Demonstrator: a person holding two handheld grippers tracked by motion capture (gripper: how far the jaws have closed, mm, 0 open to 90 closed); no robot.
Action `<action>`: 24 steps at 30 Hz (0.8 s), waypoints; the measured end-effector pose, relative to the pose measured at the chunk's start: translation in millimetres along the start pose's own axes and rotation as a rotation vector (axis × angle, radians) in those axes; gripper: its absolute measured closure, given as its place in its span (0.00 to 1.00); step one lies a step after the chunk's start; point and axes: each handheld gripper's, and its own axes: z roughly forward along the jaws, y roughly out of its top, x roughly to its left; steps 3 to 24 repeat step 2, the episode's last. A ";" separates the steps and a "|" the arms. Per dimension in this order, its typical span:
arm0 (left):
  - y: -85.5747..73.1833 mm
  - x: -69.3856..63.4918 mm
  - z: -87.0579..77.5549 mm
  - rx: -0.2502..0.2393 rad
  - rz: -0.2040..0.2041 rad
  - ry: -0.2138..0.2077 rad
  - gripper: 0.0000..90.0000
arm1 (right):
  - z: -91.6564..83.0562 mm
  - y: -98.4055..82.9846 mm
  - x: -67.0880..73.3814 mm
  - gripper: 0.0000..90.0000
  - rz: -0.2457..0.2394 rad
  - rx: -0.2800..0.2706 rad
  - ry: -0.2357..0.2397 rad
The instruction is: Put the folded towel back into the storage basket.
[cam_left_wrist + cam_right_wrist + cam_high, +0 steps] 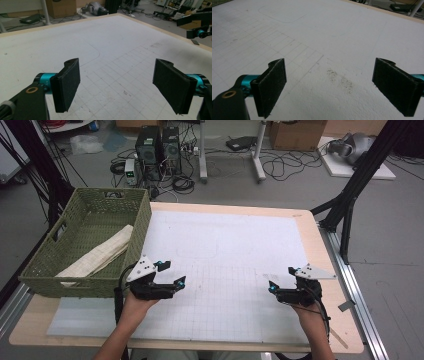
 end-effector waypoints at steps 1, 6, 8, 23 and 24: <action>0.0 0.1 0.4 -0.001 0.000 0.001 0.25 | 0.3 0.0 0.3 0.13 0.001 0.000 0.001; 0.1 0.2 0.7 0.000 0.003 0.002 0.25 | 0.5 -0.1 0.3 0.13 0.002 -0.001 0.002; 0.1 0.2 0.7 0.000 0.003 0.002 0.25 | 0.5 -0.1 0.3 0.13 0.002 -0.001 0.002; 0.1 0.2 0.7 0.000 0.003 0.002 0.25 | 0.5 -0.1 0.3 0.13 0.002 -0.001 0.002; 0.1 0.2 0.7 0.000 0.003 0.002 0.25 | 0.5 -0.1 0.3 0.13 0.002 -0.001 0.002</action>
